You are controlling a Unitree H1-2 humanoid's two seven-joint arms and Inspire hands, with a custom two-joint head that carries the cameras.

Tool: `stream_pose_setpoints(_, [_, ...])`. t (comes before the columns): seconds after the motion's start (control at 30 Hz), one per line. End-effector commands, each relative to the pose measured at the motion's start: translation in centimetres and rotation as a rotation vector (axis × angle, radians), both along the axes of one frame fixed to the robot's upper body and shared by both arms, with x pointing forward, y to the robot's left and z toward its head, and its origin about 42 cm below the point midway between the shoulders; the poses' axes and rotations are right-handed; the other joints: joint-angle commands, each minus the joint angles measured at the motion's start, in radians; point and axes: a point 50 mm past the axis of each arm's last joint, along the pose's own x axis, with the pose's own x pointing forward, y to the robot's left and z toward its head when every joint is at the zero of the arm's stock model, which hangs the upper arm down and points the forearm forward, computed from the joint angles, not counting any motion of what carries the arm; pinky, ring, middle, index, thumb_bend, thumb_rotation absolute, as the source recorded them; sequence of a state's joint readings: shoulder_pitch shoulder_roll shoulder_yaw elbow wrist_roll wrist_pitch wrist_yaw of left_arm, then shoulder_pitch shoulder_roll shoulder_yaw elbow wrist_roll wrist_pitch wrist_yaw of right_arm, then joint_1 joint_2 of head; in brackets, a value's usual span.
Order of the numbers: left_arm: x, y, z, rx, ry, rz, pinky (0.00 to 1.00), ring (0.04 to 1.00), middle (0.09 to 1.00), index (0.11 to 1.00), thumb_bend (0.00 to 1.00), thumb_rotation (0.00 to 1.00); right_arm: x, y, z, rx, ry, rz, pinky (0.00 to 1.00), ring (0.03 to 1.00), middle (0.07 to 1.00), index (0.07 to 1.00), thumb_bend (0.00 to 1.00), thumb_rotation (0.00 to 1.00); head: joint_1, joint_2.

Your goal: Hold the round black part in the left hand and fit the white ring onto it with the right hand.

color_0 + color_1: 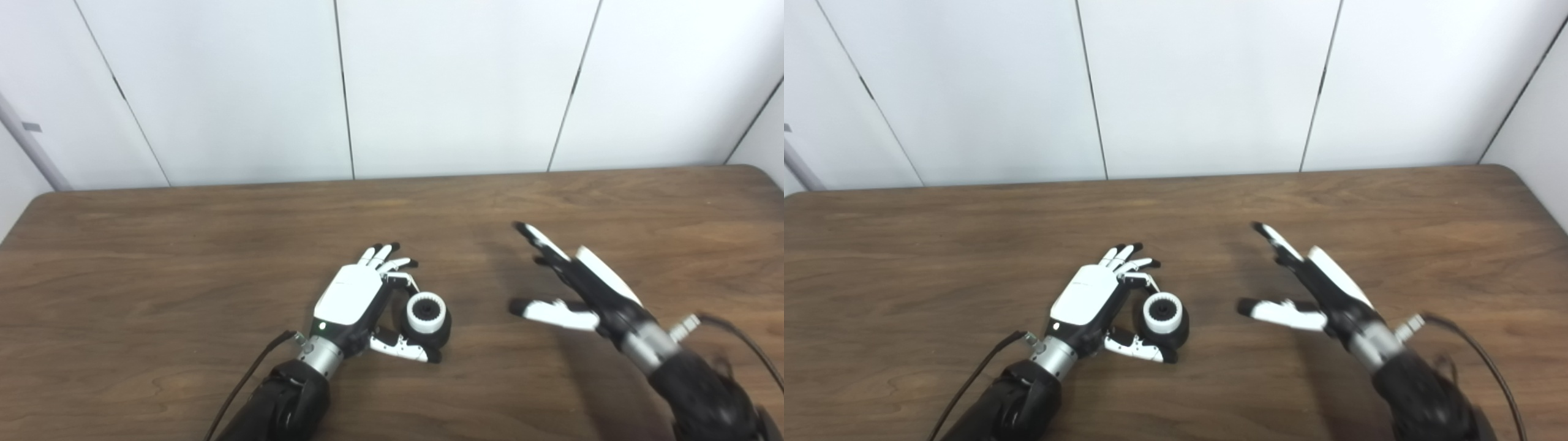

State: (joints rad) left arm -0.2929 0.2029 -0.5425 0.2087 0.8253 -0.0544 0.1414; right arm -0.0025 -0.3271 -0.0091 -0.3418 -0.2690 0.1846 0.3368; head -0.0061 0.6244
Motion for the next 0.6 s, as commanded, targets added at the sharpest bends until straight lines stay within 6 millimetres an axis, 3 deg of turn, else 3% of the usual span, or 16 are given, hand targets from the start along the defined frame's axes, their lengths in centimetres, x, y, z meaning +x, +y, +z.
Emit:
stream_pose_setpoints(0.0, [-1.1, 0.6, -3.1, 0.091, 0.103, 0.006, 1.00, 0.972, 0.850, 0.477, 0.52, 0.05, -0.8, -0.5, 1.4, 0.028, -0.115, -0.005, 0.88, 1.000, 1.000, 1.000, 0.78, 0.72, -0.001, 0.001])
stream_pose_setpoints(0.27, [-0.9, 1.0, -3.3, 0.097, 0.099, 0.022, 1.00, 0.965, 0.845, 0.478, 0.52, 0.05, -6.9, -2.5, -2.2, 0.175, -0.091, -0.120, 0.90, 0.998, 1.000, 1.000, 0.55, 0.64, -0.007, -0.006])
stream_pose_setpoints(0.57, [-0.5, 1.3, -3.5, 0.099, 0.111, 0.036, 1.00, 0.966, 0.849, 0.480, 0.52, 0.05, -7.5, -2.4, -2.7, 0.191, -0.095, -0.149, 0.98, 1.000, 1.000, 0.986, 0.47, 0.51, -0.011, -0.017])
